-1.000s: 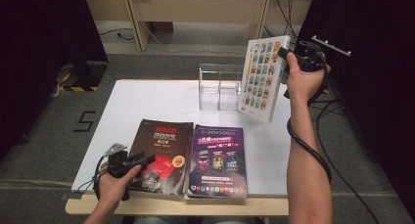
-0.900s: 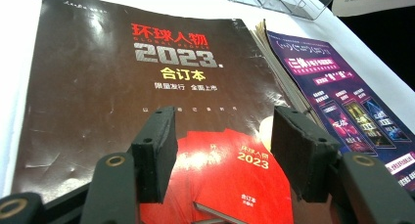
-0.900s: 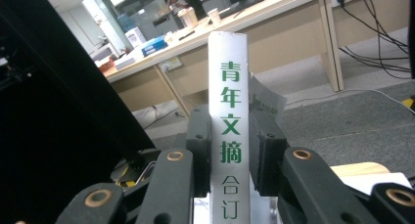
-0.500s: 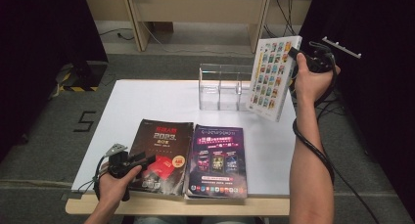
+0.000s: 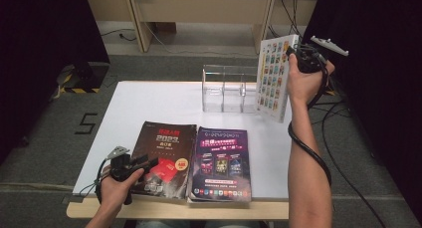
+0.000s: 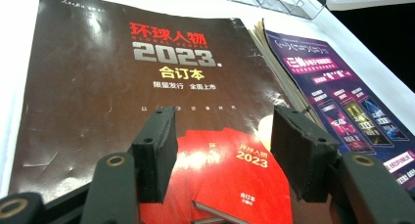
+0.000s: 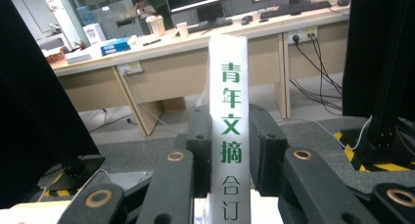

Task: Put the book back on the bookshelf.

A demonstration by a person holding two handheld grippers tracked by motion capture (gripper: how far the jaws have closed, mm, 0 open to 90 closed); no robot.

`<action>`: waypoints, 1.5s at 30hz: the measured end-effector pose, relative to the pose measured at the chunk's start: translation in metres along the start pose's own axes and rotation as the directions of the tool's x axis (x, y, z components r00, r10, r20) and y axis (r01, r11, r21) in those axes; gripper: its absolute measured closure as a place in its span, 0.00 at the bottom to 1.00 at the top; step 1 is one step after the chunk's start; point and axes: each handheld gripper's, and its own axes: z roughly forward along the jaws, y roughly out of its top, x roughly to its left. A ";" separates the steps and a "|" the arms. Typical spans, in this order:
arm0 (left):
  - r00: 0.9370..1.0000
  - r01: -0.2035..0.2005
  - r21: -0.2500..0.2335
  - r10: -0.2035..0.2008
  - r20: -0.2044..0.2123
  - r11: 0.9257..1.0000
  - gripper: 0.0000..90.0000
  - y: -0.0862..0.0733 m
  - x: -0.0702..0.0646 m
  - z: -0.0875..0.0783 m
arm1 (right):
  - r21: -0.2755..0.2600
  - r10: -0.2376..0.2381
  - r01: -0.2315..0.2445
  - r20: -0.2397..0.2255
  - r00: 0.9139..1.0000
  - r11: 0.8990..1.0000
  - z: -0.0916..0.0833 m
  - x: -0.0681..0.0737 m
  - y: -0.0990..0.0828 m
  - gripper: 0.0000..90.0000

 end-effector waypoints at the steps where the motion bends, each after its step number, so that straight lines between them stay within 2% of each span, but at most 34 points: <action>1: 1.000 -0.001 0.001 0.001 0.001 1.000 0.47 0.000 0.000 0.000 | -0.008 -0.010 0.011 0.006 1.000 1.000 0.001 0.002 -0.002 0.82; 2: 1.000 -0.001 0.001 0.001 0.001 1.000 0.47 0.000 0.000 0.000 | -0.008 -0.010 0.011 0.006 1.000 1.000 0.001 0.002 -0.002 0.82; 3: 1.000 -0.004 0.000 0.004 0.006 1.000 0.47 0.000 -0.001 0.000 | -0.030 -0.040 0.041 0.027 0.999 0.999 0.003 0.006 -0.008 0.82; 4: 1.000 -0.006 -0.001 0.006 0.005 1.000 0.47 0.000 -0.001 0.000 | -0.032 -0.050 0.051 0.031 0.998 0.998 0.004 0.008 -0.011 0.82; 7: 1.000 -0.003 -0.004 0.003 0.005 1.000 0.47 0.000 -0.001 0.000 | -0.035 -0.041 0.043 0.034 0.999 0.998 0.007 0.009 -0.022 0.82; 8: 1.000 -0.005 -0.006 0.005 0.005 1.000 0.47 0.000 0.000 -0.001 | -0.030 -0.042 0.044 0.036 0.998 0.999 0.010 0.009 -0.036 0.82; 10: 1.000 -0.005 -0.006 0.005 0.006 1.000 0.47 -0.001 0.001 -0.001 | -0.028 -0.046 0.047 0.036 0.998 0.999 0.012 0.009 -0.047 0.82; 11: 1.000 -0.005 -0.006 0.005 0.006 1.000 0.47 -0.001 0.001 -0.001 | -0.028 -0.046 0.047 0.036 0.998 0.999 0.012 0.009 -0.047 0.82; 12: 1.000 -0.006 -0.006 0.006 0.005 1.000 0.47 -0.001 0.001 -0.001 | -0.049 -0.052 0.054 0.034 0.998 0.997 0.008 0.009 -0.052 0.82; 14: 1.000 -0.004 -0.006 0.004 0.006 1.000 0.47 -0.001 0.000 0.000 | -0.059 -0.060 0.061 0.027 0.998 0.996 0.002 0.010 -0.053 0.82; 17: 1.000 -0.010 -0.004 0.010 0.010 1.000 0.47 -0.001 -0.001 0.000 | -0.057 -0.072 0.074 0.026 0.997 0.996 -0.004 0.010 -0.056 0.82; 21: 1.000 -0.006 -0.014 0.006 0.007 1.000 0.47 0.000 -0.001 -0.002 | -0.063 -0.057 0.058 0.013 0.998 0.996 -0.025 0.002 -0.068 0.81; 23: 1.000 -0.001 -0.015 0.001 0.010 1.000 0.47 0.000 -0.001 -0.002 | -0.054 -0.045 0.045 -0.006 0.999 0.998 -0.034 -0.002 -0.071 0.80; 26: 1.000 0.001 -0.012 -0.001 0.018 1.000 0.47 0.000 -0.002 -0.002 | -0.034 -0.057 0.056 -0.018 0.998 0.998 -0.043 -0.007 -0.072 0.77; 31: 1.000 -0.001 -0.013 0.001 0.022 1.000 0.47 0.000 -0.003 -0.001 | 0.021 -0.074 0.074 -0.023 0.997 0.997 -0.048 -0.011 -0.068 0.76; 32: 1.000 -0.003 -0.013 0.003 0.022 1.000 0.47 0.000 -0.004 -0.001 | 0.057 -0.084 0.087 -0.043 0.996 0.995 -0.053 -0.012 -0.065 0.79; 36: 1.000 -0.002 -0.011 0.002 0.024 1.000 0.48 -0.001 -0.005 0.001 | 0.127 -0.120 0.129 -0.077 0.990 0.983 -0.059 -0.009 -0.062 0.80; 41: 1.000 -0.007 -0.018 0.007 0.024 1.000 0.48 0.000 -0.005 -0.002 | 0.216 -0.160 0.174 -0.080 0.984 0.961 -0.057 -0.007 -0.059 0.78; 43: 1.000 -0.004 -0.019 0.004 0.024 1.000 0.48 0.000 -0.004 -0.002 | 0.264 -0.158 0.175 -0.085 0.984 0.949 -0.053 -0.007 -0.060 0.77; 44: 1.000 -0.005 -0.017 0.005 0.023 1.000 0.48 0.000 -0.004 -0.002 | 0.279 -0.163 0.181 -0.084 0.983 0.943 -0.052 -0.007 -0.062 0.77; 45: 1.000 -0.004 -0.017 0.004 0.023 1.000 0.48 0.000 -0.004 -0.002 | 0.279 -0.173 0.188 -0.078 0.982 0.942 -0.052 -0.006 -0.062 0.78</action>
